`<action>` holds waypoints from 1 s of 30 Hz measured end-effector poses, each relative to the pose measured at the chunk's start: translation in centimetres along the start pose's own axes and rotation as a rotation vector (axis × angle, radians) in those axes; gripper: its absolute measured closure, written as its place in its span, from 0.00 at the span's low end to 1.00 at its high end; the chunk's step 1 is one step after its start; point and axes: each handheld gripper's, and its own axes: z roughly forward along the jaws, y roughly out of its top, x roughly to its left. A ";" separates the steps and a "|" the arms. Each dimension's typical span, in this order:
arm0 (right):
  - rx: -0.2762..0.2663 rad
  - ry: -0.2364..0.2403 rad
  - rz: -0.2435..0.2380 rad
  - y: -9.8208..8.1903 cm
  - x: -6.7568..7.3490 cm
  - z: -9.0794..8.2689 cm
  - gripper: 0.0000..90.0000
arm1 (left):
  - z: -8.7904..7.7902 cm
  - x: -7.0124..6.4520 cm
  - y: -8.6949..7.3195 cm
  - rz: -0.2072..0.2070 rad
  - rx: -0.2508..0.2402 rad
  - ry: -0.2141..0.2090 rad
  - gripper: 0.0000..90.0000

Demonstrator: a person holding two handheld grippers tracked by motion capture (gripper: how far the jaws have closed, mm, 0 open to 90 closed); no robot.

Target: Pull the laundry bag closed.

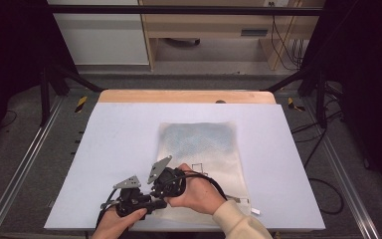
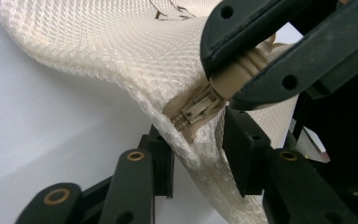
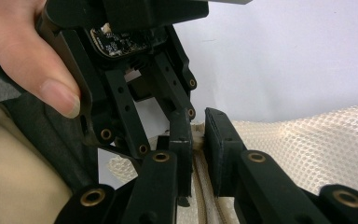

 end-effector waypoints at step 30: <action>-0.001 -0.004 -0.005 -0.3 0.0 -0.4 0.91 | 0.6 0.2 0.0 -0.027 -0.009 -0.028 0.92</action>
